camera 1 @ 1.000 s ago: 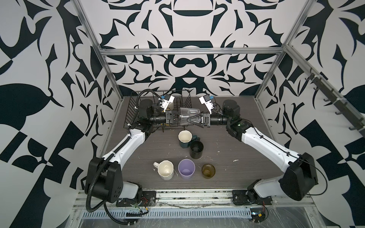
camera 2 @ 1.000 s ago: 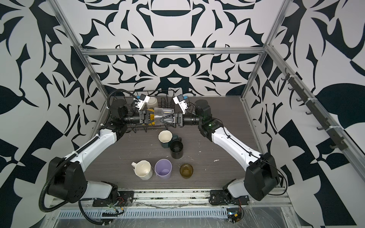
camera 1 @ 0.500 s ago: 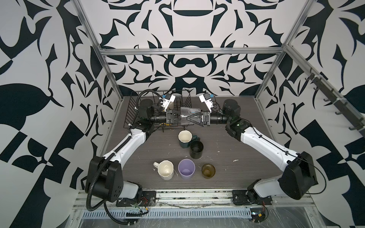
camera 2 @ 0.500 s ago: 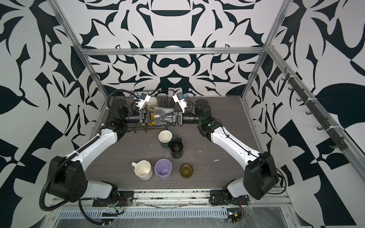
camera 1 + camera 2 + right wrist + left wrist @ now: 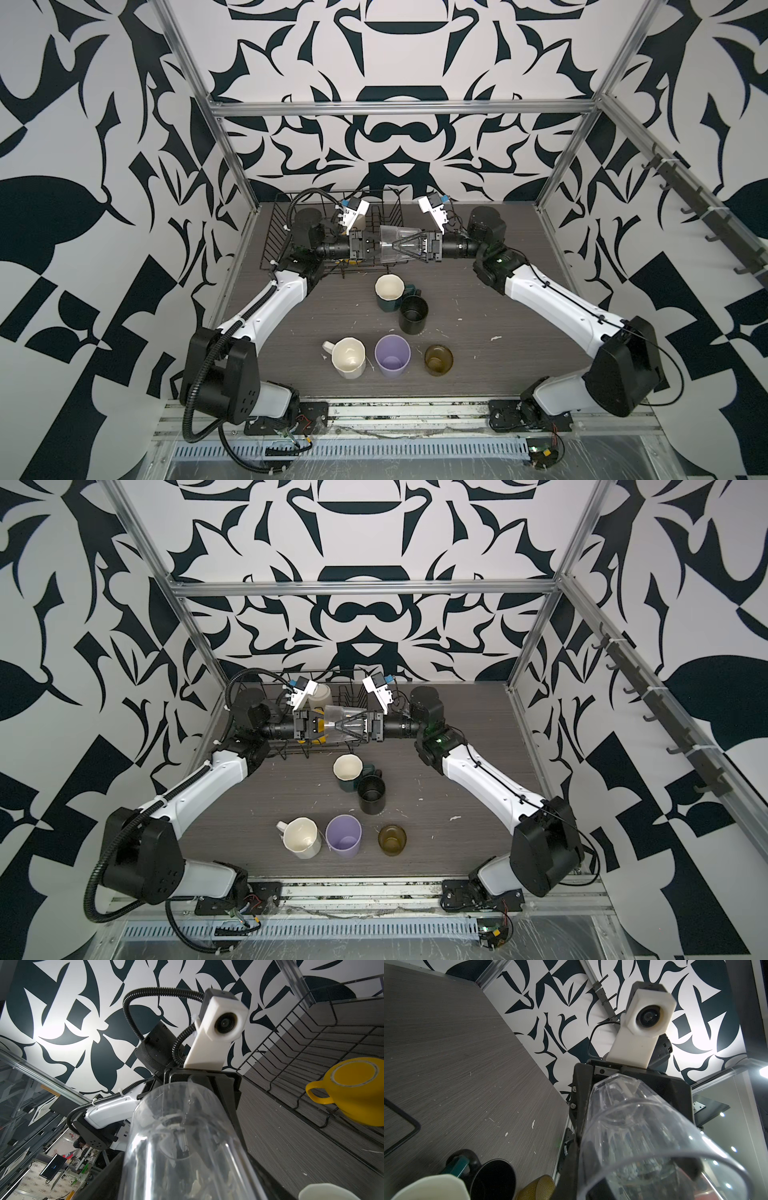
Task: Load cups into a dish rack
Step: Place the cup upside down at the dish rack.
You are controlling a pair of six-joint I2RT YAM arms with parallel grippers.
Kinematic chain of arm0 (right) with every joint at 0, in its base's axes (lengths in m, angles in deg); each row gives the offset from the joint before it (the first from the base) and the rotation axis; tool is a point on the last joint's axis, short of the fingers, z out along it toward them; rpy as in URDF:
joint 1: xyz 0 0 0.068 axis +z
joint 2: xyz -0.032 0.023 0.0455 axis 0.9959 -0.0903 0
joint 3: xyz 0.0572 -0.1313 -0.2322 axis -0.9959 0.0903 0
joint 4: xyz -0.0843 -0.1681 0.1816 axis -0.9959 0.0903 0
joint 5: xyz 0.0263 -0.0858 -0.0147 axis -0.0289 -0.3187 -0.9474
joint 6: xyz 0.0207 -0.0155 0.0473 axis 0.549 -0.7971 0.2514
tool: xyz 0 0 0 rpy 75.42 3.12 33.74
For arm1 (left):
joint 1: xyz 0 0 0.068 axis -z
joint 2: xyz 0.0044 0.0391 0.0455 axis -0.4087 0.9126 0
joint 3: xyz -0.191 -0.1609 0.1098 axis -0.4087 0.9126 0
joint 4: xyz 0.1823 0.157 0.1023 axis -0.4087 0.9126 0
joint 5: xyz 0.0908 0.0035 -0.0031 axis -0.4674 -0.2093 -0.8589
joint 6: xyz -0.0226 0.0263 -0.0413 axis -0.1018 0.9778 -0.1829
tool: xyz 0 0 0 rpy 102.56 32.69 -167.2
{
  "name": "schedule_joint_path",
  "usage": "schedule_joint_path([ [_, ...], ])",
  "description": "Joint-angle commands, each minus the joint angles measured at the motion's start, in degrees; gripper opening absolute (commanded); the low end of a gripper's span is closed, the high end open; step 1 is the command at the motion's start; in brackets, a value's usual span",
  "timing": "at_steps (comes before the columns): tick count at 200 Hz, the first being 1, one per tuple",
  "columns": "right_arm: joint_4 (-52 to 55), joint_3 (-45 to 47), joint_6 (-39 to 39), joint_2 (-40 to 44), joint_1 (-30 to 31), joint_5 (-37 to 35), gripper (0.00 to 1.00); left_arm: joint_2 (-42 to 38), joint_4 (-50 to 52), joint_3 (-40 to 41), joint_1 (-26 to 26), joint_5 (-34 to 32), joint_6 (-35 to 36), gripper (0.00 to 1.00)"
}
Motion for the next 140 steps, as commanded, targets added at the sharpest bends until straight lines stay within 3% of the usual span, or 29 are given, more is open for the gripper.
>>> schedule_joint_path([
  [1,2.6,-2.0,-2.1,0.6,0.4,-1.8,0.71,-0.8,-2.6,-1.2,0.5,1.4,0.4,0.00],
  [81,13.7,-3.8,-7.4,2.7,0.4,-6.0,0.22,-0.8,3.5,-3.4,0.5,-1.0,4.3,0.00],
  [118,18.4,-5.9,-8.5,3.3,0.3,-9.3,0.10,-0.9,5.9,-4.1,0.5,-2.1,5.8,0.00],
  [140,20.0,-7.3,-8.6,3.3,0.3,-10.0,0.06,-1.0,7.1,-4.1,0.4,-2.9,6.6,0.05],
])
